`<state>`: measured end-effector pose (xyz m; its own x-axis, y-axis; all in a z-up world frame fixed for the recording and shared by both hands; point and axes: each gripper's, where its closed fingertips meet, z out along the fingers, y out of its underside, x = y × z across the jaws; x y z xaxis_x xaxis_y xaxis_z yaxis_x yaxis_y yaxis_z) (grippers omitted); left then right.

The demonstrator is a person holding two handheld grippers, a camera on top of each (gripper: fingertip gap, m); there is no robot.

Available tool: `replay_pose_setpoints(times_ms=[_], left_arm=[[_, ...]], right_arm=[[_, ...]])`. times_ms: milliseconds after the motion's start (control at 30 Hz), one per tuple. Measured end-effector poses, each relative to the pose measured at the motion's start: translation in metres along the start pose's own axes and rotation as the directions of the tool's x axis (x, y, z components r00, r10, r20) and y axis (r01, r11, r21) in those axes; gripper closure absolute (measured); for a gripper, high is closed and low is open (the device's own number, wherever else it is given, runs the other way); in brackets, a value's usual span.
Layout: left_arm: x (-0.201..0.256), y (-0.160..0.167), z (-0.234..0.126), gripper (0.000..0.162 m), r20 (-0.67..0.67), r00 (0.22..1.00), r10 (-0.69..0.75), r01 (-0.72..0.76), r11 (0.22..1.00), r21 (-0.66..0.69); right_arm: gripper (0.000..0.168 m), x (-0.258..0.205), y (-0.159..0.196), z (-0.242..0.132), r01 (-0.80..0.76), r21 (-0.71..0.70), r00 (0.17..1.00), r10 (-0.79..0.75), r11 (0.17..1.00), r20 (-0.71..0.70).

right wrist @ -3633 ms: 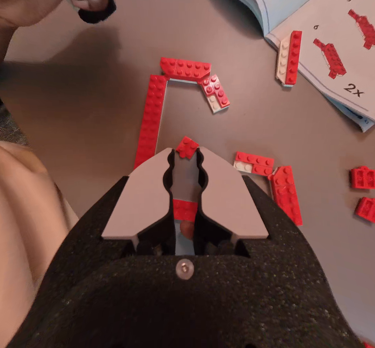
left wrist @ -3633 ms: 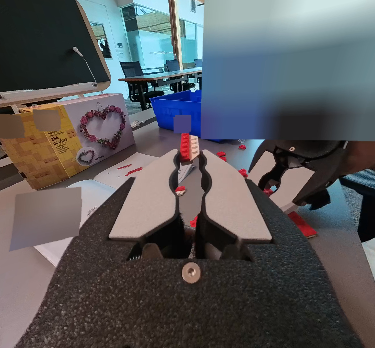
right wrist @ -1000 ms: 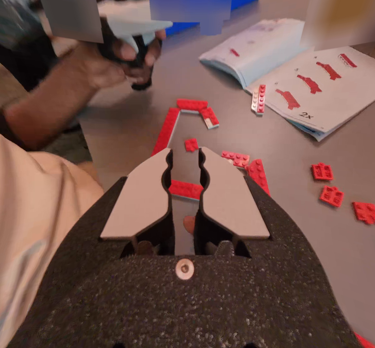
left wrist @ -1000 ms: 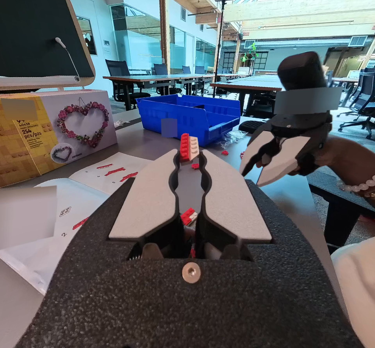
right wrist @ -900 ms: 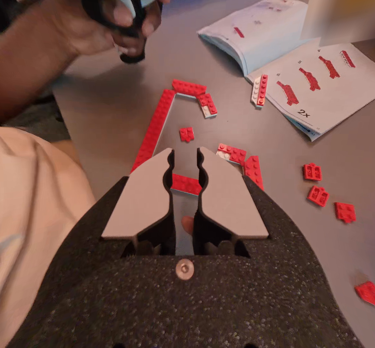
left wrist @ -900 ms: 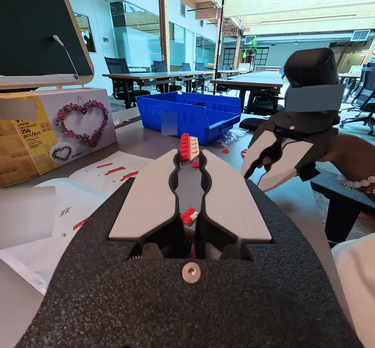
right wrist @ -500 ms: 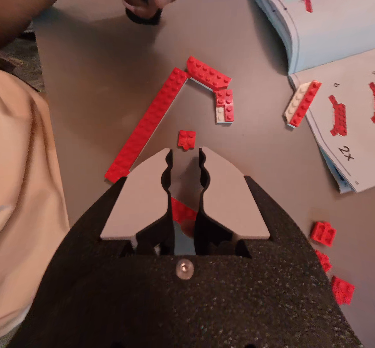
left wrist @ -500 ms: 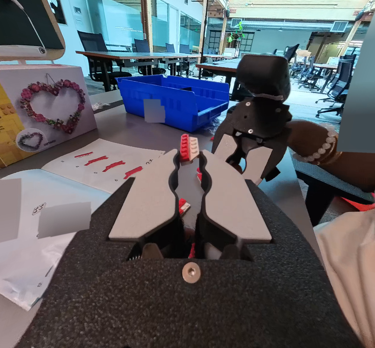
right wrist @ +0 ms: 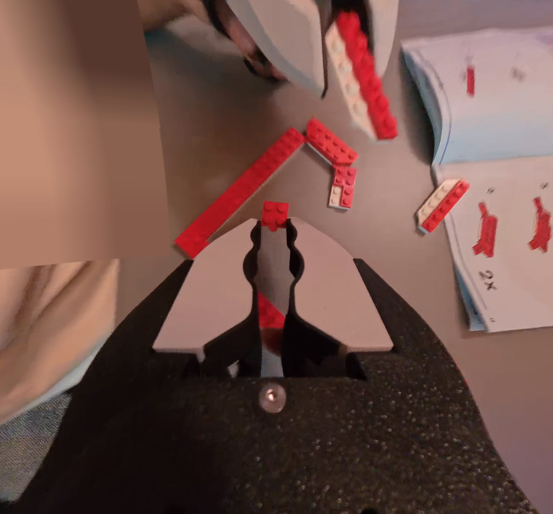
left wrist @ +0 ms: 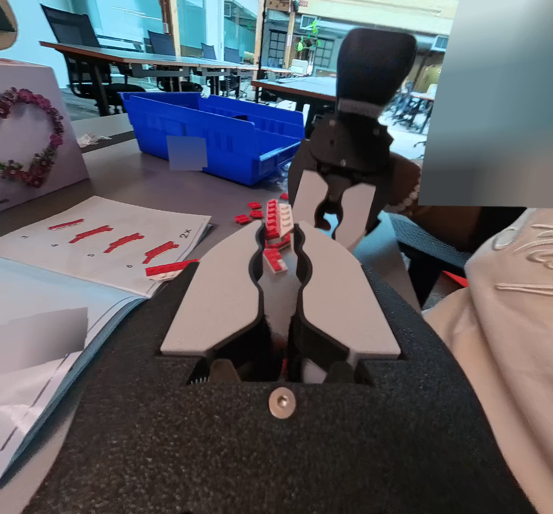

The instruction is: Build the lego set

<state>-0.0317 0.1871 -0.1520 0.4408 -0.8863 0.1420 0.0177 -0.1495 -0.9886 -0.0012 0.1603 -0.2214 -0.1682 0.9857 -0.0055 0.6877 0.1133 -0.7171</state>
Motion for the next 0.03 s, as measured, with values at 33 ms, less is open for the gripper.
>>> replay_pose_setpoints(times_ms=[33], left_arm=[[0.0034,-0.0017,-0.0003,0.145,-0.026,1.0,-0.01,0.01,1.0,0.011]], right_arm=[[0.152,-0.0036,-0.0082,-0.0134,0.038,0.031,0.999,-0.038,0.999,0.021]])
